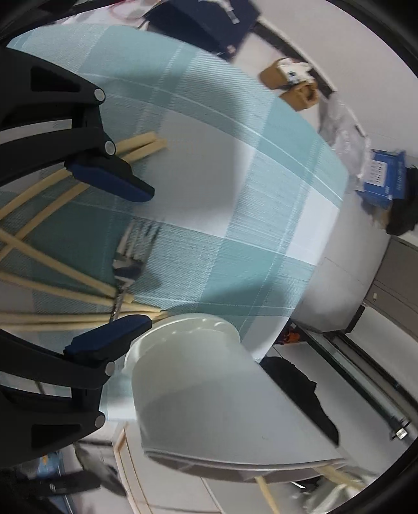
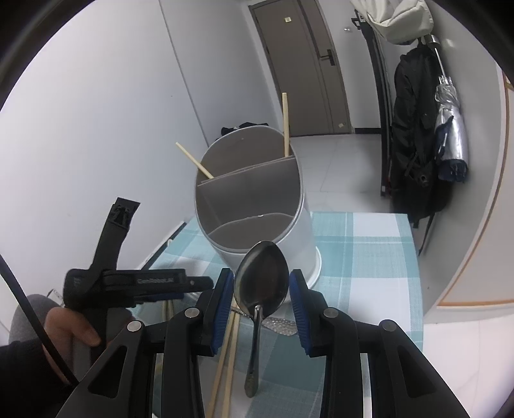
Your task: Organize utensils
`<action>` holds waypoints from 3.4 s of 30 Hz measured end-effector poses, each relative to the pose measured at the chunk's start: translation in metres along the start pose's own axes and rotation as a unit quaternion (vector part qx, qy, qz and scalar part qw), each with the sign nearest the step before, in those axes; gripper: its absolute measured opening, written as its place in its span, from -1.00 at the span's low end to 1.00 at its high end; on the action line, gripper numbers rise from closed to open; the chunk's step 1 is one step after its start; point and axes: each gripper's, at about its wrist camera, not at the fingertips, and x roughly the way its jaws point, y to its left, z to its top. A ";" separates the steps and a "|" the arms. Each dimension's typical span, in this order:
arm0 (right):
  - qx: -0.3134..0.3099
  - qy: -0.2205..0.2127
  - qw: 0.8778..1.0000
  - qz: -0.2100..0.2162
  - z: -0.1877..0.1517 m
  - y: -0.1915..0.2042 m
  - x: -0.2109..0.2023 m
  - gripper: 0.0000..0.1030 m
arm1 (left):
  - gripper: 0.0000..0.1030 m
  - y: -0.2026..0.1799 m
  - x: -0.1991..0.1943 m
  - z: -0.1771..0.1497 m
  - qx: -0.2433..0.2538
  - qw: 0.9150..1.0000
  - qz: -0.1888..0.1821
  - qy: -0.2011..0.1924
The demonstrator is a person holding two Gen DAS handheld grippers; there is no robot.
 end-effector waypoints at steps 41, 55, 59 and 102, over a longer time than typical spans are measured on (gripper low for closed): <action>-0.005 -0.056 0.997 -0.046 0.011 0.015 -0.032 -0.34 | -1.00 -0.054 -0.103 -0.022 0.190 0.976 -0.005 -0.108; 0.014 -0.087 0.995 -0.048 0.039 0.016 -0.067 -0.34 | -1.00 -0.082 -0.175 -0.005 0.231 0.961 -0.045 -0.143; 0.003 -0.108 0.993 -0.044 0.065 0.020 -0.083 -0.34 | -1.00 -0.096 -0.201 0.016 0.245 0.954 -0.052 -0.165; -0.063 -0.115 0.991 0.017 0.148 -0.008 0.032 -0.33 | -1.00 -0.142 -0.117 0.112 0.397 0.915 0.008 -0.069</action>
